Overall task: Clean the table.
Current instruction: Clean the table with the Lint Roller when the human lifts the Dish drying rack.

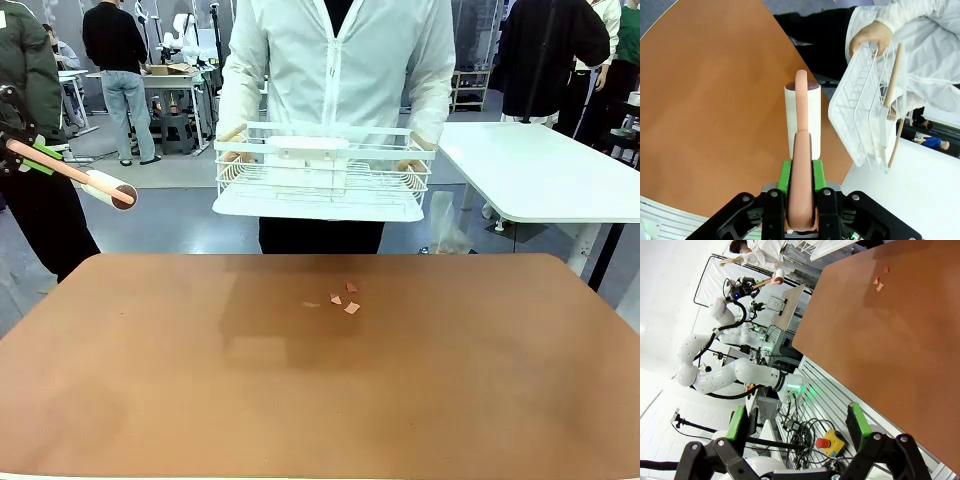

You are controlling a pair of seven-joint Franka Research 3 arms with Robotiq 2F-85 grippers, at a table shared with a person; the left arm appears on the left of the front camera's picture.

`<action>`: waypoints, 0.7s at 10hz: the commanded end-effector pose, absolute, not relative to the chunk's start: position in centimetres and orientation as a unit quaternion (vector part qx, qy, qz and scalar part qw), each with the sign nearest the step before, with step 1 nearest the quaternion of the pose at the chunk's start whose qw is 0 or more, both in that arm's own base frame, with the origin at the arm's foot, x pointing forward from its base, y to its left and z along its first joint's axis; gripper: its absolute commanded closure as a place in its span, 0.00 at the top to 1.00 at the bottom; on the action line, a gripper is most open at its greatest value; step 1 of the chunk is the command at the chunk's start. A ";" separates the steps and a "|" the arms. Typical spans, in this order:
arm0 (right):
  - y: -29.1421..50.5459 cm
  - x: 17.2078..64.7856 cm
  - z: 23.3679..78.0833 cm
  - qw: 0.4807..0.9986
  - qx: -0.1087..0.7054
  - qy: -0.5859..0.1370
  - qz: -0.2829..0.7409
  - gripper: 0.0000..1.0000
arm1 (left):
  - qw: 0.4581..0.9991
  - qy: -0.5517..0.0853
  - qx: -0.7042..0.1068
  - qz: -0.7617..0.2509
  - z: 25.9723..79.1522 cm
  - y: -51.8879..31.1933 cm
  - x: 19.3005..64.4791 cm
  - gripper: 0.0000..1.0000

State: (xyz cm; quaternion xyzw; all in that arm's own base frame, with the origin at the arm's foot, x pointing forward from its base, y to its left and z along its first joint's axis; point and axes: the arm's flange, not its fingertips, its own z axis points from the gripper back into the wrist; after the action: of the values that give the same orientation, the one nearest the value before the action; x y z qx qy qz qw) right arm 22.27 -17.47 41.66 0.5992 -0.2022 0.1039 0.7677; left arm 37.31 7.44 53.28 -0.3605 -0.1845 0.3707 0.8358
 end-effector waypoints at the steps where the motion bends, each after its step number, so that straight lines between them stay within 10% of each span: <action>1: -17.4 22.1 41.9 0.766 0.599 -0.206 0.108 1.00 | 0.836 -0.186 -0.361 0.370 53.4 7.4 37.3 0.02; 7: -17.4 22.1 41.9 0.766 0.599 -0.206 0.108 1.00 | 0.878 -0.138 -0.364 0.279 54.8 6.5 40.0 0.21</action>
State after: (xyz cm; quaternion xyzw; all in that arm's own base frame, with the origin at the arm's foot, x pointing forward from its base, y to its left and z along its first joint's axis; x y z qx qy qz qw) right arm 22.27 -17.47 41.66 0.5991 -0.2022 0.1039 0.7677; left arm 38.04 6.42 53.63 -0.3603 -0.1647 0.3377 0.8538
